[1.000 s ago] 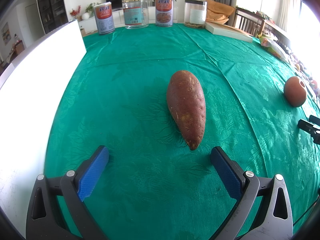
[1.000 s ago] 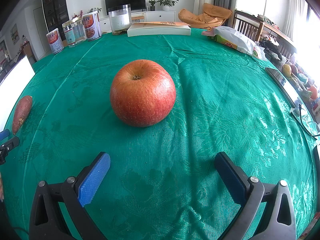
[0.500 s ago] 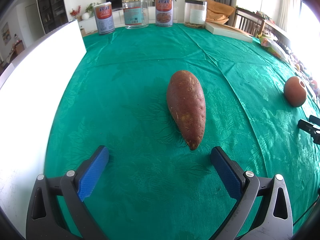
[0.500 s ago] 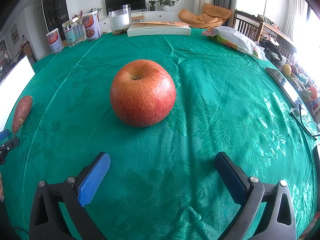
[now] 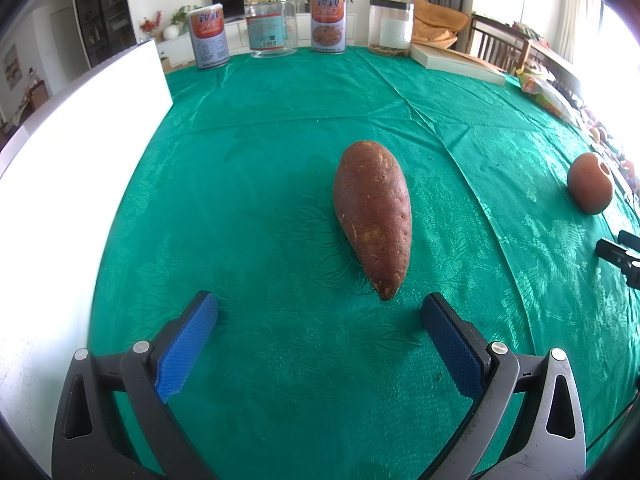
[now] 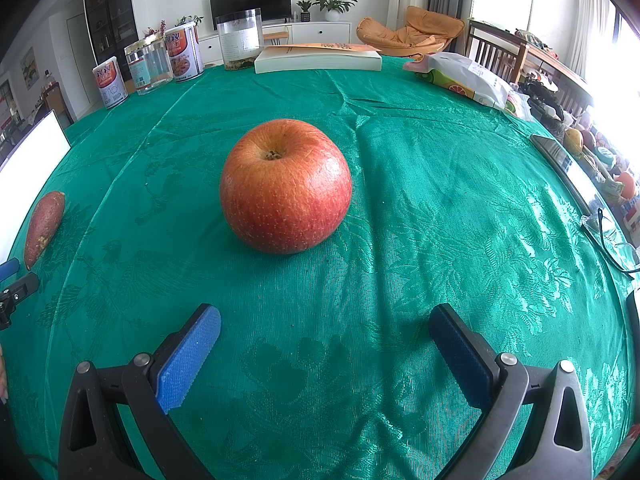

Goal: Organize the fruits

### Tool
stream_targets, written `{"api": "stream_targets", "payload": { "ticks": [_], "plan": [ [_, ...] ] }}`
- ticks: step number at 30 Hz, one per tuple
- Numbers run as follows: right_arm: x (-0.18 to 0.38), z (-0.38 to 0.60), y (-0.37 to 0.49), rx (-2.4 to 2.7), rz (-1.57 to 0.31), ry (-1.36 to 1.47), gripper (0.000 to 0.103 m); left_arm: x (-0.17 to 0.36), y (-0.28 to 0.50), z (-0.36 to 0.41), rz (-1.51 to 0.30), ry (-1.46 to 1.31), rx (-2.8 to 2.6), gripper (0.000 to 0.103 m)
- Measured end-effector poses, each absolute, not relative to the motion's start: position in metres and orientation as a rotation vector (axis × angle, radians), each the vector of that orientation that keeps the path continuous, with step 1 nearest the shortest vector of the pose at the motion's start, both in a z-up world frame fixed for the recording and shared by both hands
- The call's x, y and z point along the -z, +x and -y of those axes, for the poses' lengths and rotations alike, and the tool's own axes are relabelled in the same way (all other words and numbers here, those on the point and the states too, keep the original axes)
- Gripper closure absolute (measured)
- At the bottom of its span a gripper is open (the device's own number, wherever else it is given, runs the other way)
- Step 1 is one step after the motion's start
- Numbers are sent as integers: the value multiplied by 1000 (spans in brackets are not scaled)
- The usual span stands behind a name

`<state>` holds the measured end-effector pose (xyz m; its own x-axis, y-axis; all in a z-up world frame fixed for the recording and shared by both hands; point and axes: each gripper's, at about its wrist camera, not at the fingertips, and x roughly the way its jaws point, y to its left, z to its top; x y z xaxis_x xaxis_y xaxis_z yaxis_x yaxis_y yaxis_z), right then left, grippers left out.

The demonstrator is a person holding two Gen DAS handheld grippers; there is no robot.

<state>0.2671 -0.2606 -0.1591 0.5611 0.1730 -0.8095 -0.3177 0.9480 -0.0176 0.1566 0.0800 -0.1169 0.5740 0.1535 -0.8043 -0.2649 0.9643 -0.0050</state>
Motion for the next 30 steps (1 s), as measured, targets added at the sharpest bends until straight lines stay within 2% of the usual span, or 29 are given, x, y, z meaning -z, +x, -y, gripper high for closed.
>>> {"api": "stream_targets", "payload": {
  "ticks": [7,12,20,22,23,24,25,26,30],
  "plan": [
    [159,261,267,-291,-932,-169,0,100,173,-86,-977,-269,-51,3],
    [159,261,267,-290,-932,-169,0,98,207,-75,-1045,-178,-88,3],
    [157,255,280,-333,-976,-180,0,103,230,-74,-1077,-183,-95,4],
    [144,262,286,-427,-1008,-41,0,102,232,-71,-1071,-153,-99,5],
    [134,265,289,-438,-1008,8,0,102,233,-70,-1070,-137,-102,13],
    [126,264,294,-427,-1012,19,0,103,234,-69,-1076,-131,-99,27],
    [119,260,301,-426,-1032,13,0,106,236,-69,-1100,-121,-114,51],
    [115,253,309,-431,-1061,-4,0,104,235,-68,-1083,-102,-125,58],
    [112,227,336,-382,-1110,-107,0,103,233,-72,-1090,-167,-100,62]
  ]
}}
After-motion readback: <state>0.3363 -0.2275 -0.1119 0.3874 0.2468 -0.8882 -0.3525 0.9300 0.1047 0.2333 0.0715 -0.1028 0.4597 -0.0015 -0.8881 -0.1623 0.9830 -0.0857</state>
